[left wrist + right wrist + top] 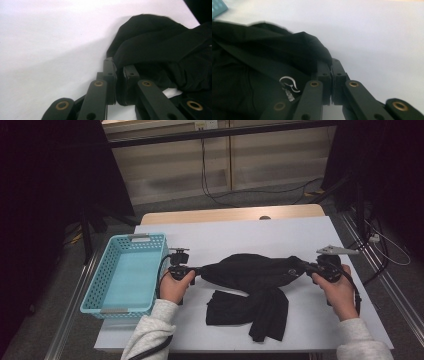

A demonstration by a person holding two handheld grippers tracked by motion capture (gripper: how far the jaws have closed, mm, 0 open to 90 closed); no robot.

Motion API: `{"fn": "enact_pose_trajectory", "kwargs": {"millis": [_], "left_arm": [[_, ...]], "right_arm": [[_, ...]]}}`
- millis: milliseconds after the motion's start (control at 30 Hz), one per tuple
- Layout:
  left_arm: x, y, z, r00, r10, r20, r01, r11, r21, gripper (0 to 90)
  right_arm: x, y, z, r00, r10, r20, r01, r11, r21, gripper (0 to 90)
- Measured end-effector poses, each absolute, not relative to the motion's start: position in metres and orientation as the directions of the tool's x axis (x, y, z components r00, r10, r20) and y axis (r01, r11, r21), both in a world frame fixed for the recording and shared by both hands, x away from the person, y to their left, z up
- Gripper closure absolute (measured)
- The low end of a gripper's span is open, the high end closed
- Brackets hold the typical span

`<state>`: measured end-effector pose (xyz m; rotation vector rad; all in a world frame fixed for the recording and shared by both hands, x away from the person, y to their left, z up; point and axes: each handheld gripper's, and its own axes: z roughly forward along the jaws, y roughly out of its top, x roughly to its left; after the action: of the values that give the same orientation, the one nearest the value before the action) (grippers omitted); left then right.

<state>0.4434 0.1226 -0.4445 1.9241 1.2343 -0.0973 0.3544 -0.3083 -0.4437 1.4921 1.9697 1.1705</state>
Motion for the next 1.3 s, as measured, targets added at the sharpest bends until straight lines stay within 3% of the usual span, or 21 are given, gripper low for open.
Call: {"fn": "enact_pose_trajectory", "kwargs": {"millis": [333, 500, 733, 900, 1000, 1100, 1167, 1233, 1300], "left_arm": [[0.444, 0.115, -0.440, 0.534, 0.717, -0.448, 0.762, -0.179, 0.622, 74.9], [0.444, 0.112, -0.439, 0.546, 0.705, -0.453, 0.760, -0.188, 0.623, 78.1], [0.443, 0.111, -0.436, 0.551, 0.693, -0.465, 0.758, -0.182, 0.627, 82.1], [0.444, 0.112, -0.435, 0.553, 0.693, -0.463, 0.758, -0.187, 0.625, 82.6], [0.446, 0.111, -0.435, 0.554, 0.694, -0.460, 0.758, -0.193, 0.623, 82.7], [0.446, 0.111, -0.437, 0.545, 0.694, -0.470, 0.764, -0.181, 0.619, 82.8], [0.447, 0.111, -0.438, 0.552, 0.691, -0.467, 0.762, -0.190, 0.619, 82.9], [0.448, 0.112, -0.438, 0.547, 0.691, -0.473, 0.766, -0.184, 0.616, 83.2], [0.449, 0.112, -0.439, 0.541, 0.694, -0.476, 0.772, -0.184, 0.609, 83.6]], "right_arm": [[0.340, -0.307, -0.459, -0.356, 0.921, 0.158, 0.602, 0.097, 0.792, 85.6], [0.339, -0.307, -0.456, -0.361, 0.920, 0.156, 0.582, 0.092, 0.808, 75.3], [0.340, -0.300, -0.452, -0.388, 0.913, 0.128, 0.560, 0.123, 0.819, 69.9], [0.345, -0.297, -0.445, -0.393, 0.914, 0.098, 0.543, 0.144, 0.828, 53.1], [0.352, -0.292, -0.443, -0.389, 0.918, 0.082, 0.543, 0.157, 0.825, 51.6], [0.361, -0.288, -0.446, -0.387, 0.919, 0.079, 0.557, 0.165, 0.814, 56.0], [0.365, -0.287, -0.448, -0.391, 0.916, 0.092, 0.551, 0.153, 0.820, 66.2], [0.367, -0.289, -0.448, -0.385, 0.914, 0.127, 0.544, 0.114, 0.831, 84.7], [0.369, -0.295, -0.448, -0.338, 0.929, 0.148, 0.538, 0.062, 0.841, 86.6]]}}
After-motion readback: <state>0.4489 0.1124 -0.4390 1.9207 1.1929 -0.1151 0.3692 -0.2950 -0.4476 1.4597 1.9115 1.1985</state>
